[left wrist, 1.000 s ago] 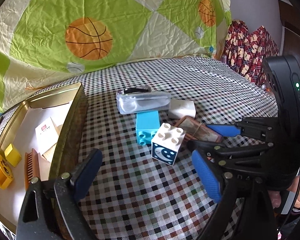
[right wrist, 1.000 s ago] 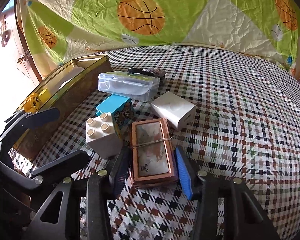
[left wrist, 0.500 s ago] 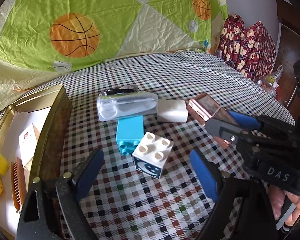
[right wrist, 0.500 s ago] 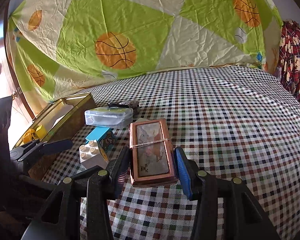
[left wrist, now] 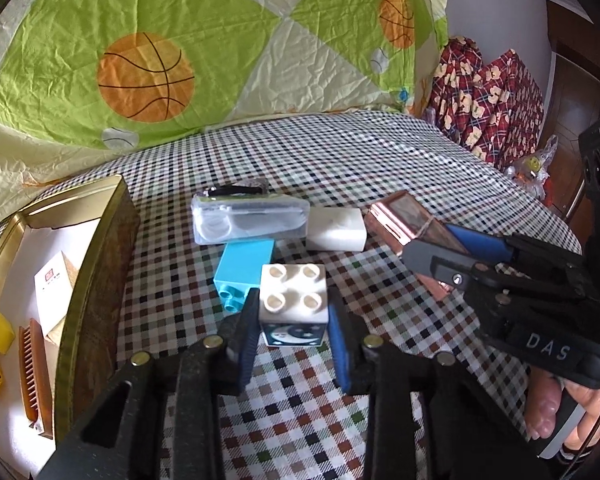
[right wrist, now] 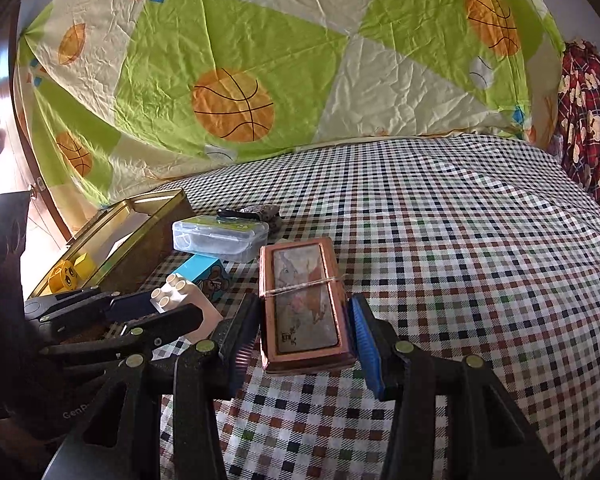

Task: Organize rigid objects
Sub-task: 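Grasp the white moon block with the left gripper while the right gripper grasps the copper picture frame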

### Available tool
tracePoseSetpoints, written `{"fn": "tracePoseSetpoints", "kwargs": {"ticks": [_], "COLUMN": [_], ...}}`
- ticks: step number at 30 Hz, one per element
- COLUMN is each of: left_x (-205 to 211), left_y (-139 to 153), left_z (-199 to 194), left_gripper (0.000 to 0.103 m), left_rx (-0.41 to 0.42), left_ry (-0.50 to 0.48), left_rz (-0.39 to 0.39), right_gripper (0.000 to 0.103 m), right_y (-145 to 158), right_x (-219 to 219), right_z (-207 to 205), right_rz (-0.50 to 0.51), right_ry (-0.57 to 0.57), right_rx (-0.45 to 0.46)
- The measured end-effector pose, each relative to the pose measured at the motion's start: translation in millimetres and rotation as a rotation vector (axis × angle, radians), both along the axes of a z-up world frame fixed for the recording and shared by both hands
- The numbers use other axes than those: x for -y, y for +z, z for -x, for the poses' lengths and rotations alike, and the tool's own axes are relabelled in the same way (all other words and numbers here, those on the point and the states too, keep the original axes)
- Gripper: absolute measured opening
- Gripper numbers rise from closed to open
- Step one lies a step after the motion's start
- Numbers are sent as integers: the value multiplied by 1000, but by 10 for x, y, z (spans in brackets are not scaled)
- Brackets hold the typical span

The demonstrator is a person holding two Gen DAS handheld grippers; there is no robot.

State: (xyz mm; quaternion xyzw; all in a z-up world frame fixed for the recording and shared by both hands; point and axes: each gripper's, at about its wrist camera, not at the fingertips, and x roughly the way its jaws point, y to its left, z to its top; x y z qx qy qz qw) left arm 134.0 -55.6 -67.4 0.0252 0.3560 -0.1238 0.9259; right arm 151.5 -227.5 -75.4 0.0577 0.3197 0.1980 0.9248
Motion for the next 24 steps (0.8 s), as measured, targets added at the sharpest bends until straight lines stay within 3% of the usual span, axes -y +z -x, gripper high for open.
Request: {"fn": "tracePoseSetpoints", "kwargs": {"ticks": [5,14,24], "left_x": [-103,-344,-427], "left_y": [62,140,233], "left_z": [84,200,355], "left_gripper": [30,30,30], "left_rx": [49,126,235], "left_ry": [54,136,175], "left_rz": [19,120,141], "right_gripper": [48,48,48], "right_y": [14,44,66], "right_x": [1,9,24], "right_z": [12,58,95], "right_rz": [-5,-18,-33], "right_ry": [1,0,6], "right_rx": [11,33,59]}}
